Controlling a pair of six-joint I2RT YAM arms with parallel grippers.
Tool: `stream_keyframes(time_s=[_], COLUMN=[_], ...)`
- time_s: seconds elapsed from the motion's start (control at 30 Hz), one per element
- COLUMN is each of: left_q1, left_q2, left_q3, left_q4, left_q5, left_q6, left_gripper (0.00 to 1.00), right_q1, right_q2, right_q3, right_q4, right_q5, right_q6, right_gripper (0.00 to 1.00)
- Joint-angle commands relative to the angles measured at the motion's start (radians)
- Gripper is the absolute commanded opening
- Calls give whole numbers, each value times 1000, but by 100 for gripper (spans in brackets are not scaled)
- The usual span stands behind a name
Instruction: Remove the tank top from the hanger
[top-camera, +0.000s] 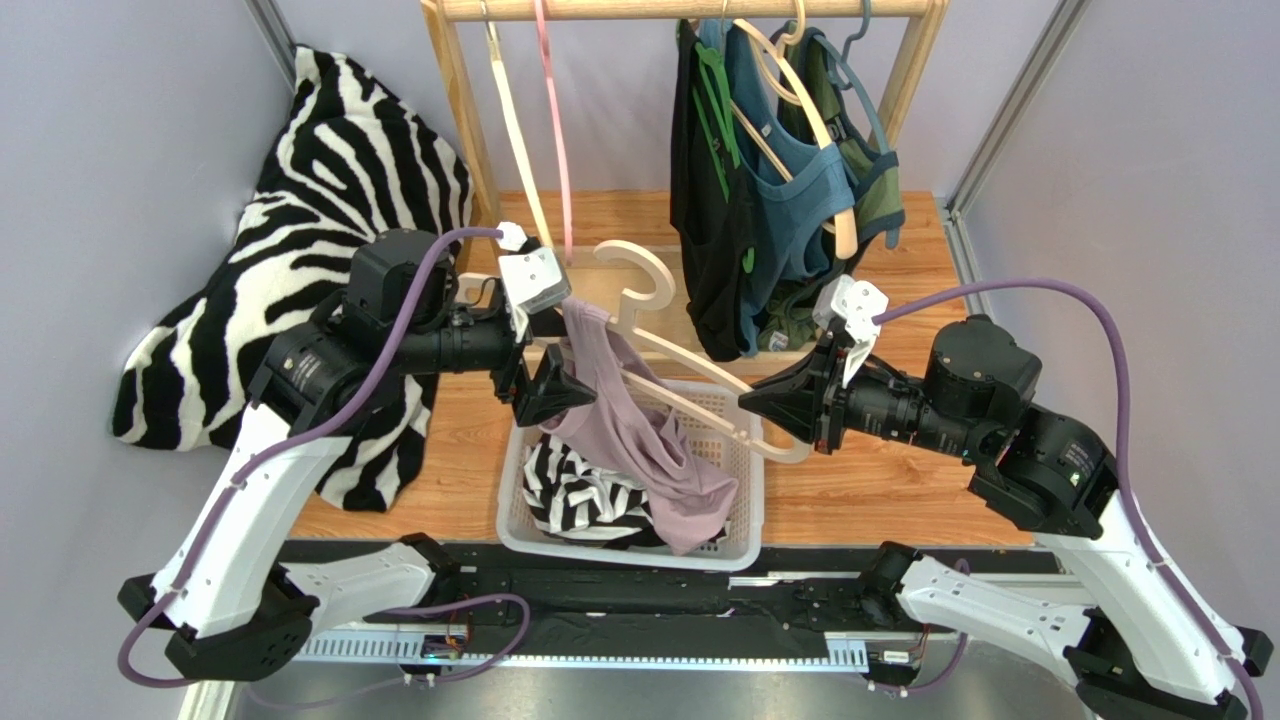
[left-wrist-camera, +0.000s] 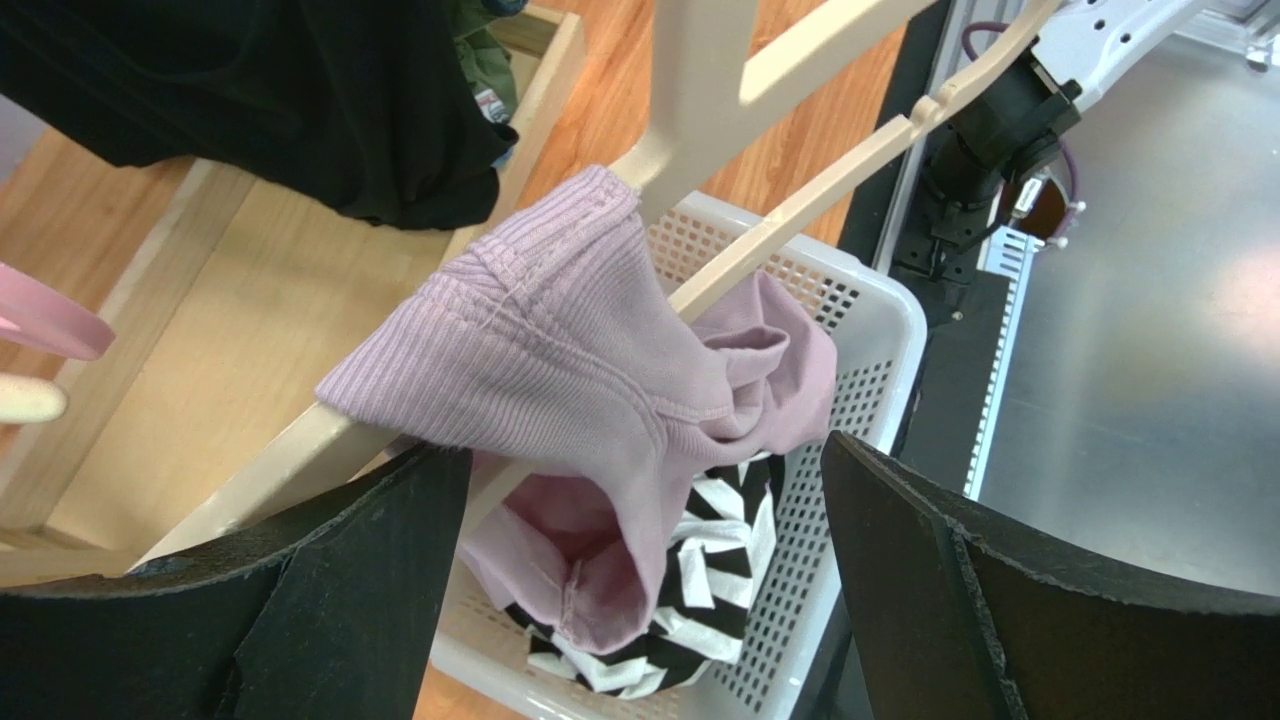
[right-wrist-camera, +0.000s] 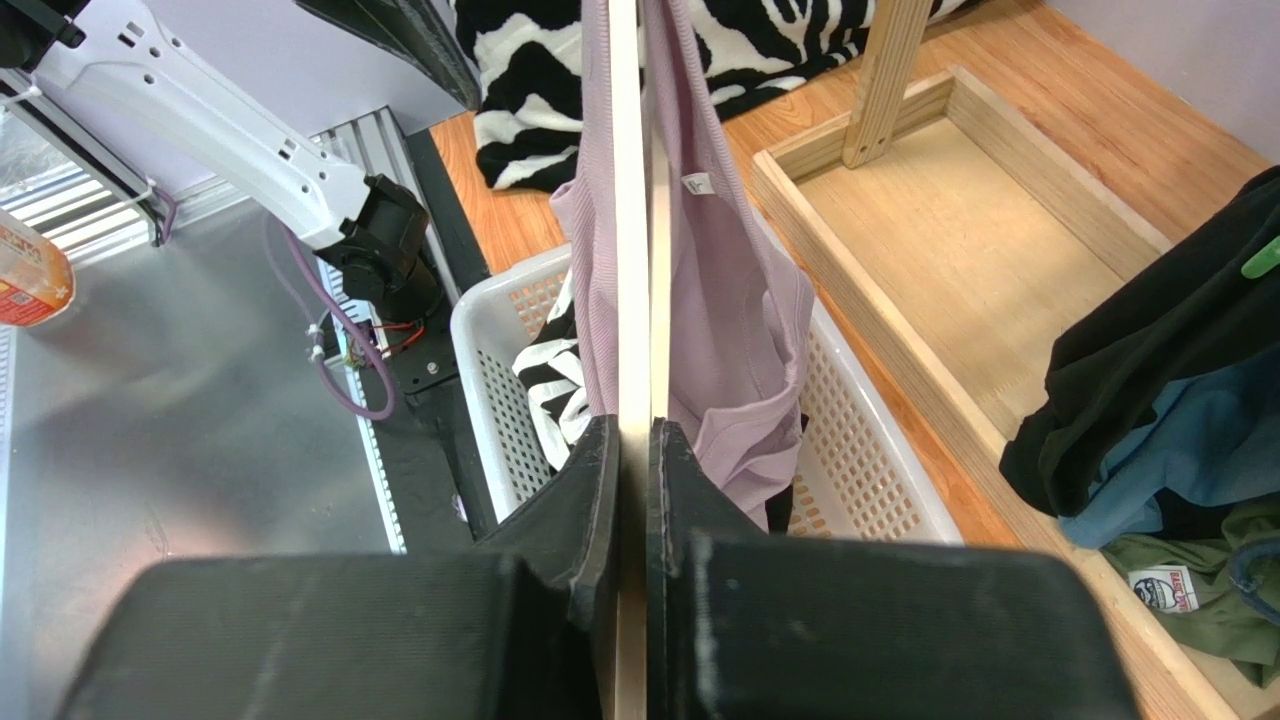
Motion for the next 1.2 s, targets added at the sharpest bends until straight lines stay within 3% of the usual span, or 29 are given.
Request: stream_keyframes(time_s=[0.0, 0.07, 0.1, 0.17, 0.2, 0.3, 0.7, 0.87, 1.0, 1.17], left_q1=[-4, -4, -4, -4, -4, -4, 23, 31, 32, 31], left_q2=[30, 37, 43, 50, 53, 52, -57, -66, -46, -6], left_q3=[1, -2, -1, 2, 7, 10, 99, 139, 163, 229], left_q4=[50, 59, 65, 70, 71, 71, -2, 2, 25, 9], left_q5=[42, 64, 80, 93, 99, 96, 30, -109, -199, -151], left_q6=[-49, -60, -71, -72, -72, -71, -11, 21, 24, 44], left_gripper=[90, 81, 67, 50, 27, 0, 0, 0, 0, 0], right_q1=[-3, -5, -3, -3, -3, -3, -3, -3, -3, -3], right_q2=[-16, -18, -18, -18, -19, -24, -81, -140, -186, -225], right_q3=[10, 9, 9, 7, 7, 7, 10, 20, 110, 234], right_q4=[98, 98, 99, 98, 95, 81, -66, -151, -298, -454], right_q5=[-18, -19, -19, -21, -23, -18, 82, 97, 128, 162], right_q6=[12, 13, 13, 15, 13, 10, -20, -4, 24, 61], right_gripper=[0, 0, 0, 0, 0, 0, 0, 0, 0, 0])
